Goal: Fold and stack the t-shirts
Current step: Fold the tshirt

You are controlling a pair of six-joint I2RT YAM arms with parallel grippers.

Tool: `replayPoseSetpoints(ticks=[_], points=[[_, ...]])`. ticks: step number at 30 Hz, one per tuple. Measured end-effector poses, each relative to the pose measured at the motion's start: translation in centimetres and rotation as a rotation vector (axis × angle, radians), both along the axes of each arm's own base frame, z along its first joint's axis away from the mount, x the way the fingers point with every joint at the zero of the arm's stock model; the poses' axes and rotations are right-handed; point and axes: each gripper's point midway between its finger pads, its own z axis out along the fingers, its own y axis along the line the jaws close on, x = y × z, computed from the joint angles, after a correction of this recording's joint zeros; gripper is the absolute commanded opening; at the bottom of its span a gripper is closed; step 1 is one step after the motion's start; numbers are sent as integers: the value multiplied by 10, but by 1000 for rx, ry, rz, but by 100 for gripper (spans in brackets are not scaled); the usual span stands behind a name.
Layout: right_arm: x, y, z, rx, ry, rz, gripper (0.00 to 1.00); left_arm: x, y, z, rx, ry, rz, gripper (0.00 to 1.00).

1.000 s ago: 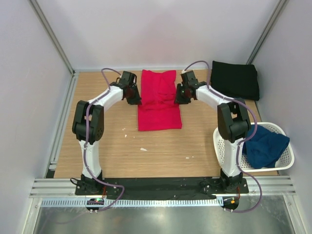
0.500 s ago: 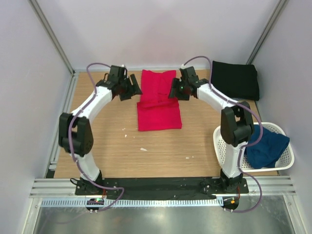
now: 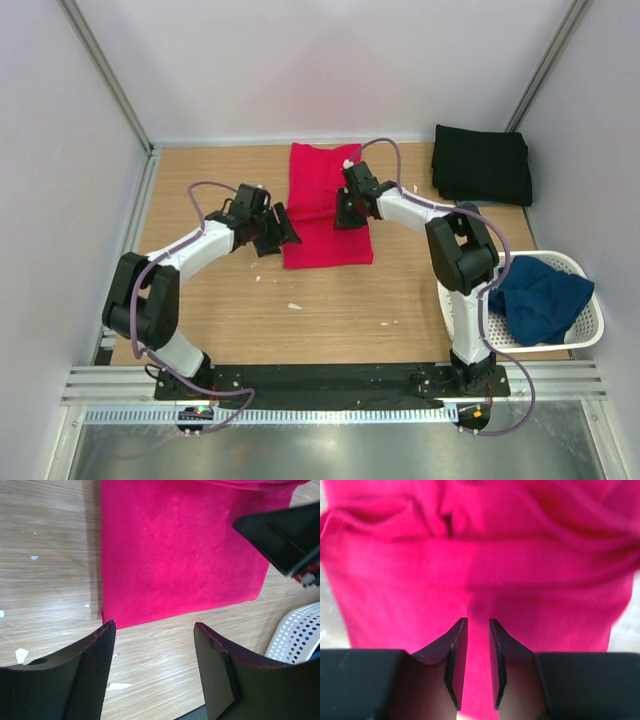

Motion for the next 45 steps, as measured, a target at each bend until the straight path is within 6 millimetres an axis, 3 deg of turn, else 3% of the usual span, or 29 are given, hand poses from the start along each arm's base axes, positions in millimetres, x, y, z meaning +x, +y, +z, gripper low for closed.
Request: replayPoseSetpoints(ticks=[5,12,18,22,26,27,30,34,37,43,45], points=[[30,9,-2,-13,-44,-25,31,-9,-2,-8,4,-2,9,64],[91,23,23,-5,-177,-90,33,-24,7,-15,17,14,38,64],[109,17,22,-13,-195,-127,34,-21,7,-5,7,-22,45,65],[111,9,26,-18,-191,-119,48,-20,7,0,4,-36,47,64],[101,5,49,8,-187,-68,65,-20,7,-1,9,-39,48,63],[96,6,59,21,-194,-53,75,-19,7,0,10,-41,49,63],[75,2,83,46,-208,-25,94,-18,7,0,18,-47,54,63],[38,-13,97,45,-193,-23,100,-17,10,-1,30,-45,73,65],[9,-27,81,23,-132,-38,100,-18,10,-2,30,-39,80,66],[-48,-59,19,-72,55,-93,100,-26,12,-11,29,-5,86,65],[-59,-68,9,-101,89,-115,100,-28,12,-14,28,4,90,65]])
